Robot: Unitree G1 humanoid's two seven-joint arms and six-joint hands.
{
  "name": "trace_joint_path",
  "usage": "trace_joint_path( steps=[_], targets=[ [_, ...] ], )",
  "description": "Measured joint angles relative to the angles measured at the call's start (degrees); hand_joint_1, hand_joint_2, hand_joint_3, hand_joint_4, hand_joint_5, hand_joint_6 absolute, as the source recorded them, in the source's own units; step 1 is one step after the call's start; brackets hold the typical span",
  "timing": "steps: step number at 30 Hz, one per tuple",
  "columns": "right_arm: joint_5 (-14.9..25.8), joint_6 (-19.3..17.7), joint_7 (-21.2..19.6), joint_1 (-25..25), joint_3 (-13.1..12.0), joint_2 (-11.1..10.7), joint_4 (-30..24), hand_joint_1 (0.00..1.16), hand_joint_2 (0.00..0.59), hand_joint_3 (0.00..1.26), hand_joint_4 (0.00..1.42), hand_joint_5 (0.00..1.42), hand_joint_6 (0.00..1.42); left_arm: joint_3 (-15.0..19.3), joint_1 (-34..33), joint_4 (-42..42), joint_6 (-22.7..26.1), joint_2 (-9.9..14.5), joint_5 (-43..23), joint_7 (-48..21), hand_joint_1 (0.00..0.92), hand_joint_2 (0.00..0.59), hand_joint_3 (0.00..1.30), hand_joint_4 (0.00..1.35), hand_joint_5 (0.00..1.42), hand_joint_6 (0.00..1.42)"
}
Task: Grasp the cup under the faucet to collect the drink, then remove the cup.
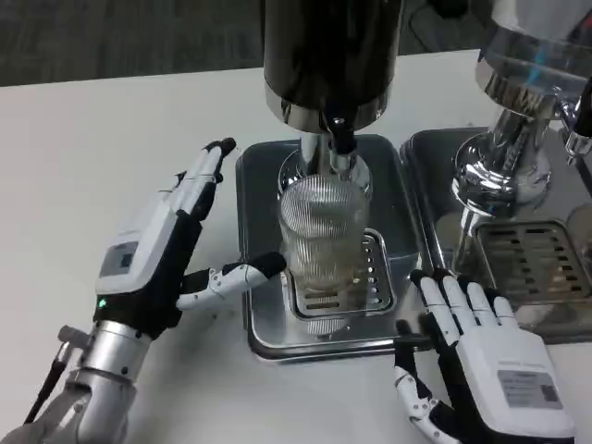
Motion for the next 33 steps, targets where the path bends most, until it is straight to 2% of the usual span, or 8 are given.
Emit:
trace_joint_path(
  steps=[2,4,7,12,21,33],
  targets=[
    [0.1,0.0,0.0,0.0,-0.3,0.0,0.0,0.13,0.483,0.03,0.00,0.00,0.00,1.8,0.4,-1.3,-2.8,0.4,-2.2,-0.8,0.000,0.027,0.00,0.00,0.09,0.00],
    [0.1,0.0,0.0,0.0,-0.7,0.0,0.0,0.13,0.483,0.03,0.00,0.00,0.00,3.3,0.4,-3.1,-8.5,1.4,-5.0,-4.6,0.000,0.036,0.00,0.00,0.06,0.00],
    [0.2,0.0,0.0,-0.2,-1.1,0.0,0.0,0.13,0.483,0.03,0.00,0.00,0.00,4.7,0.2,-5.0,-13.4,2.0,-8.6,-10.0,0.000,0.050,0.02,0.00,0.12,0.02],
    [0.7,0.0,0.0,-0.9,-1.4,0.0,0.2,0.13,0.480,0.03,0.00,0.00,0.00,7.7,0.1,-10.5,-18.4,1.7,-15.2,-17.9,0.000,0.072,0.06,0.00,0.19,0.13],
    [0.8,-0.1,-0.1,-1.1,-1.8,0.1,0.4,0.13,0.474,0.03,0.00,0.00,0.00,8.2,-1.3,-14.7,-18.2,-0.8,-17.9,-29.2,0.000,0.079,0.10,0.00,0.23,0.16],
    [1.4,0.1,-0.3,-0.9,-2.0,1.2,0.4,0.12,0.473,0.03,0.00,0.00,0.00,8.6,-4.7,-13.7,-16.9,-4.4,-19.1,-37.0,0.000,0.093,0.15,0.01,0.28,0.20]
  ],
)
